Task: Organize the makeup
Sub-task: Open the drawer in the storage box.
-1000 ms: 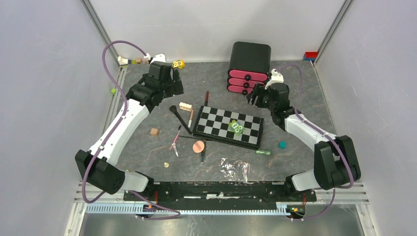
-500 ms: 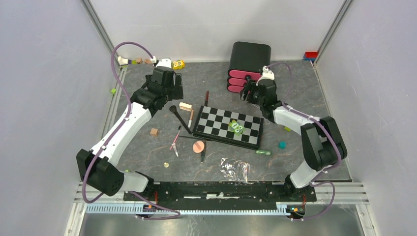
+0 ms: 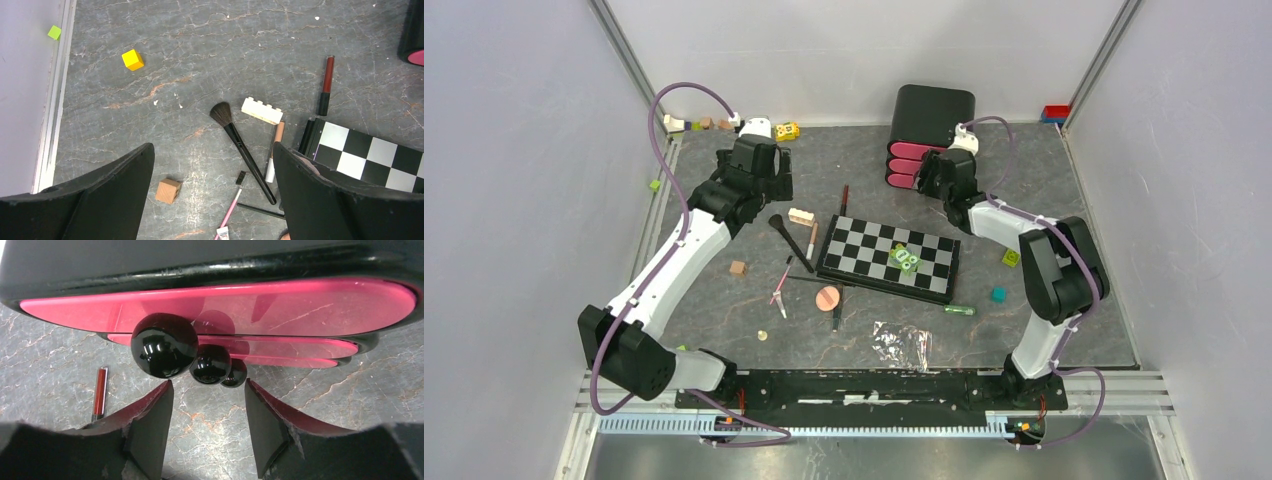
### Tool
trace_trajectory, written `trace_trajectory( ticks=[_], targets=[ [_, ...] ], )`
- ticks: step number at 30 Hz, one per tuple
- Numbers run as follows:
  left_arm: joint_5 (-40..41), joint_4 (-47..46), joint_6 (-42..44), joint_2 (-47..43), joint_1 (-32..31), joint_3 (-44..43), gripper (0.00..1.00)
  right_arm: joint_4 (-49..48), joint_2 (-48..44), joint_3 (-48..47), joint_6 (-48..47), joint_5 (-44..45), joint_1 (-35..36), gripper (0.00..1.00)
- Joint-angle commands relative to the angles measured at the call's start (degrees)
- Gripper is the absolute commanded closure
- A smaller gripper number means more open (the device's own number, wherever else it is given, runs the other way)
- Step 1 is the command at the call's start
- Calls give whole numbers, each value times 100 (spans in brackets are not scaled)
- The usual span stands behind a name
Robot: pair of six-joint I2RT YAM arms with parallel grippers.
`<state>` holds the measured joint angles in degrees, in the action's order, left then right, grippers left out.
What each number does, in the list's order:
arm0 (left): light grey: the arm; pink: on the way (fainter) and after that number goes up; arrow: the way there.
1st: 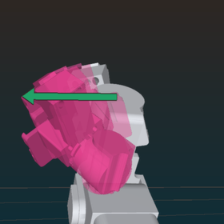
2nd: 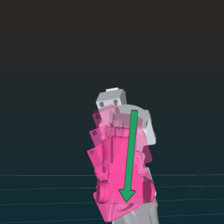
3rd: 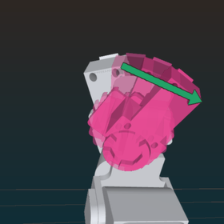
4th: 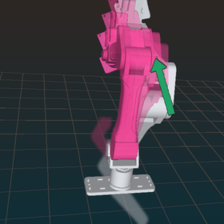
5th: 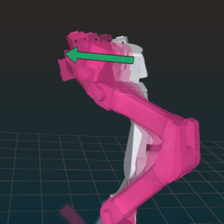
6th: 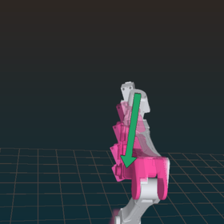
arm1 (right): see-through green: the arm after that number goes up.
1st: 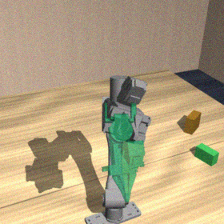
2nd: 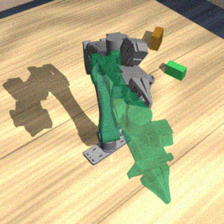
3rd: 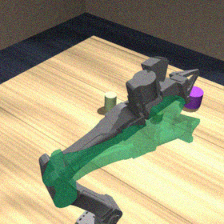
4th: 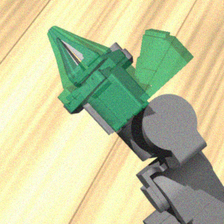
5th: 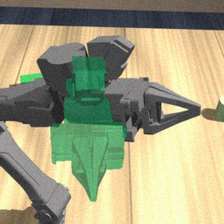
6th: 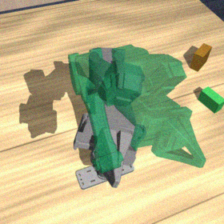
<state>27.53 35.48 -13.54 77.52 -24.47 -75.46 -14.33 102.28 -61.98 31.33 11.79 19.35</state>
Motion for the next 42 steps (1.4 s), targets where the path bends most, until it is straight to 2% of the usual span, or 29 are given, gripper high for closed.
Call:
trace_trajectory(
  ticks=[1,12,17,26,42],
  targets=[
    [148,-220,242,-137,0,-4,6,-191,133,-313,55,232,-11,41],
    [112,-217,247,-44,3,-5,6,-396,384,-479,55,262,-36,50],
    [128,-218,264,-44,3,-9,6,-398,463,-517,44,264,-48,58],
    [165,-228,290,-89,3,9,6,-393,437,-395,81,107,-38,66],
    [217,-244,321,-132,-5,49,5,-518,-270,559,256,-139,46,71]
  ],
)
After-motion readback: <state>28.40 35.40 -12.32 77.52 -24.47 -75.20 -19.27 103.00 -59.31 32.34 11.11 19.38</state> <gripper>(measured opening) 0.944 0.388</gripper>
